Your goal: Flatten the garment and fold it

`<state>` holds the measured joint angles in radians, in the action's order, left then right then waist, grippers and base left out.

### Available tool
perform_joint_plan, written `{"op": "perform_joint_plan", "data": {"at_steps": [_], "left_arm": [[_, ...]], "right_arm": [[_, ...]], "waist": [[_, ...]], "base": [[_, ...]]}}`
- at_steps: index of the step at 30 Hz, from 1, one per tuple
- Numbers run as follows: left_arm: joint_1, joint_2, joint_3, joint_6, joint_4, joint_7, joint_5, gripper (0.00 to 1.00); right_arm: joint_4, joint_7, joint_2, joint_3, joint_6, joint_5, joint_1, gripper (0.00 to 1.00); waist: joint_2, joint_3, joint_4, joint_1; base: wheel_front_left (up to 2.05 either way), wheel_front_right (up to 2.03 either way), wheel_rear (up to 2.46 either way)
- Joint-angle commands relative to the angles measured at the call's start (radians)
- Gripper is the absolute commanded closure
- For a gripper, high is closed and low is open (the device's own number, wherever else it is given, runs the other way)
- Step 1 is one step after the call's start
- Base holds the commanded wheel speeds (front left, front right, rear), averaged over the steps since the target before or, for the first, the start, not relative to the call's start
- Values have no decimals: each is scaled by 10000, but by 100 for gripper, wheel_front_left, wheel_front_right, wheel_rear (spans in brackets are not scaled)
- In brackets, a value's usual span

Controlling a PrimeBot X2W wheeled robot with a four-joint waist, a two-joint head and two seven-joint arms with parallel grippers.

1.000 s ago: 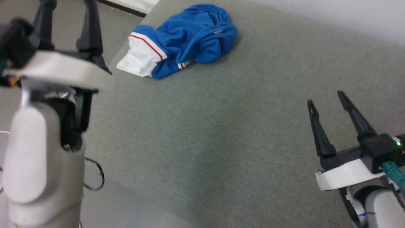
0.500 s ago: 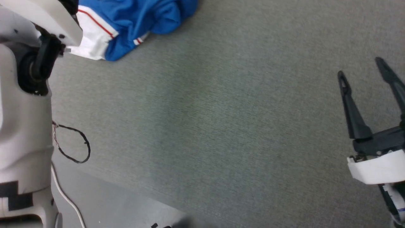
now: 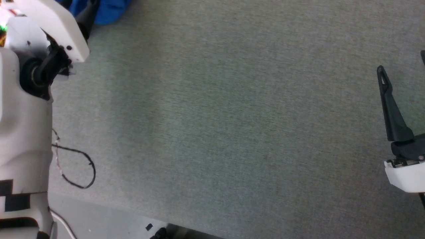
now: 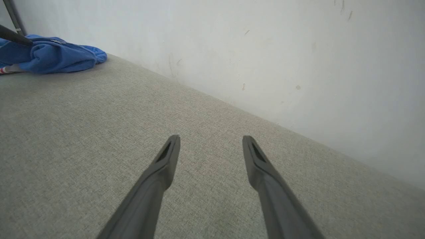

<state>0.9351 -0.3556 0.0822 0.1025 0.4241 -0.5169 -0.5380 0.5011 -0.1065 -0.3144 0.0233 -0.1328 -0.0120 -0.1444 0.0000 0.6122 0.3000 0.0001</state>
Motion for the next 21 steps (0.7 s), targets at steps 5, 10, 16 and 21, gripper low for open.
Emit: {"op": "perform_joint_plan", "data": {"at_steps": [5,10,16,21], "left_arm": [[113,-477,144,-156,508,-410,234,0],[-29,-691,336,-306,875,-102,643,2],[-138,-942,324,-249,1144,443,736,100],[24,-1172,216,-253,1200,1015,810,100]], "right_arm": [[191,-112,-160,61,21,-139,-222,0],[160,-105,-152,122,21,-195,-143,0],[27,-34,-59,19,21,-257,-199,0],[-209,114,95,-43,21,-298,-250,0]], "waist": [[0,353,-703,-1],[0,311,-882,-1],[0,136,-989,-1],[0,-162,-1023,-1]], "base": [[0,0,0],[0,0,0],[0,0,0],[0,0,0]]}}
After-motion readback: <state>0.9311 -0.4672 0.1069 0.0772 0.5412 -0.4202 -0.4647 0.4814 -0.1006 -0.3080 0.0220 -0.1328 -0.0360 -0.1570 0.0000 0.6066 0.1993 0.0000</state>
